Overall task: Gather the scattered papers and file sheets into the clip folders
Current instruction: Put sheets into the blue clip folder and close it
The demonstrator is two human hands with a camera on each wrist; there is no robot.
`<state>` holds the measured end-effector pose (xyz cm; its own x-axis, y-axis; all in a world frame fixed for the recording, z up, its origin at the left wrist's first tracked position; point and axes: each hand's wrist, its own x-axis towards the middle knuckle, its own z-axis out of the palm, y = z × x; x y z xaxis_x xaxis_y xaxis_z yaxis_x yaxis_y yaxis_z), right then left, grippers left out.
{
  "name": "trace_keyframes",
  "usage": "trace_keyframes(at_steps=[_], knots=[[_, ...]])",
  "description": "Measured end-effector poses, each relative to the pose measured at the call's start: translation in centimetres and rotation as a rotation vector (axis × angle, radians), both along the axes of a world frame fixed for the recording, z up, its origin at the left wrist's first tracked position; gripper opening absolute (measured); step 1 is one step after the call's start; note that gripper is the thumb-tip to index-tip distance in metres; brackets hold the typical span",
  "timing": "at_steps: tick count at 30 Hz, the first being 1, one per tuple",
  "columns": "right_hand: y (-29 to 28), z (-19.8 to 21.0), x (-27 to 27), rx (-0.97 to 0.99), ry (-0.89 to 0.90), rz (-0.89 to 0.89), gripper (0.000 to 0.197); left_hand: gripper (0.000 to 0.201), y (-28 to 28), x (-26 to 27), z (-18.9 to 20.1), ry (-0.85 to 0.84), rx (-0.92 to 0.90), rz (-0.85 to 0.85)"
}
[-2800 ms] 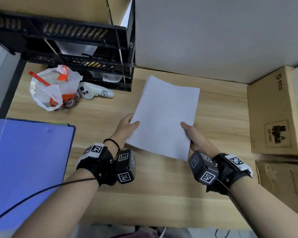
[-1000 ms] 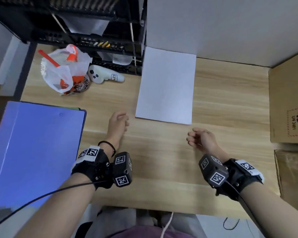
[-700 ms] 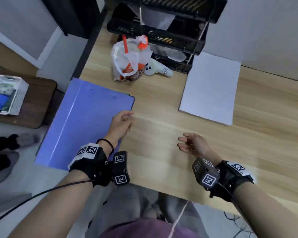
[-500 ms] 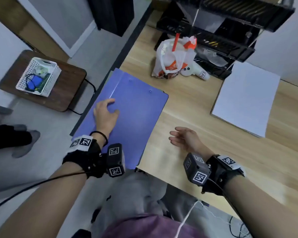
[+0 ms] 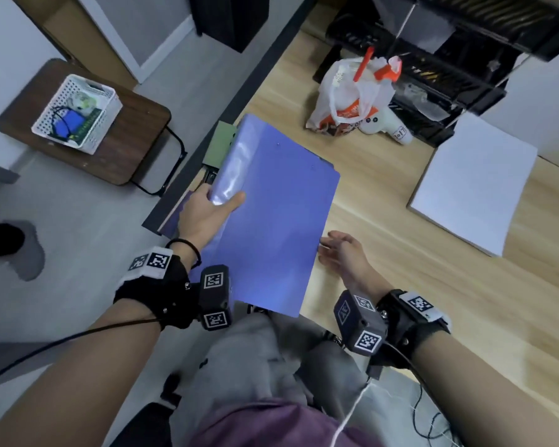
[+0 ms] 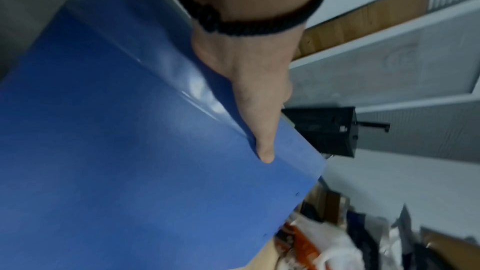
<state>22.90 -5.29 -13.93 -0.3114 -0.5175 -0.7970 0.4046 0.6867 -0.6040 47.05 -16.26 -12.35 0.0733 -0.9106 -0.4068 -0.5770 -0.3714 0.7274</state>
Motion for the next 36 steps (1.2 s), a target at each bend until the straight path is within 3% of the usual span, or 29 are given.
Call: trace_keyframes(at_steps=[4,9,15,17,22,25,27,29,31,33,36], knots=[[3.9,-0.6,-2.5,0.035,0.057,-0.034,0.021,0.035,2.8,-3.7,-1.0,0.121,0.01,-0.092],[10.6,-1.0,-7.4,0.03,0.106,-0.135,0.027,0.028,6.8,-10.5,-1.9,0.101,0.081,-0.282],[19.8,-0.2,-14.7,0.057,0.156,-0.285,0.015,0.067,12.8,-19.4,-3.6,0.086,0.291,-0.5],[23.0,-0.2,-17.5,0.107,0.179,-0.319,0.022,0.072,15.3,-22.3,-4.3,0.084,0.328,-0.539],[30.0,0.4,-23.7,0.192,0.222,-0.419,0.031,0.046,21.5,-30.2,-3.5,0.176,0.41,-0.598],[34.6,-4.6,-27.4,0.29,0.286,-0.402,0.043,0.055,24.0,-34.0,-3.8,0.216,0.466,-0.592],[37.4,-9.0,-29.6,0.328,0.296,-0.428,0.035,0.062,25.2,-36.0,-3.7,0.185,0.469,-0.609],[38.5,-9.6,-30.5,0.345,0.291,-0.44,0.036,0.066,26.0,-37.4,-3.5,0.15,0.459,-0.636],[39.0,-10.5,-31.1,0.34,0.25,-0.417,0.034,0.084,26.0,-38.1,-4.4,0.113,0.431,-0.655],[38.5,-8.9,-31.1,0.368,0.233,-0.359,0.026,0.093,25.0,-38.1,-8.4,0.066,0.376,-0.667],[36.5,-2.6,-29.7,0.428,0.282,-0.335,0.032,0.082,25.6,-38.5,-5.6,0.019,0.372,-0.724]])
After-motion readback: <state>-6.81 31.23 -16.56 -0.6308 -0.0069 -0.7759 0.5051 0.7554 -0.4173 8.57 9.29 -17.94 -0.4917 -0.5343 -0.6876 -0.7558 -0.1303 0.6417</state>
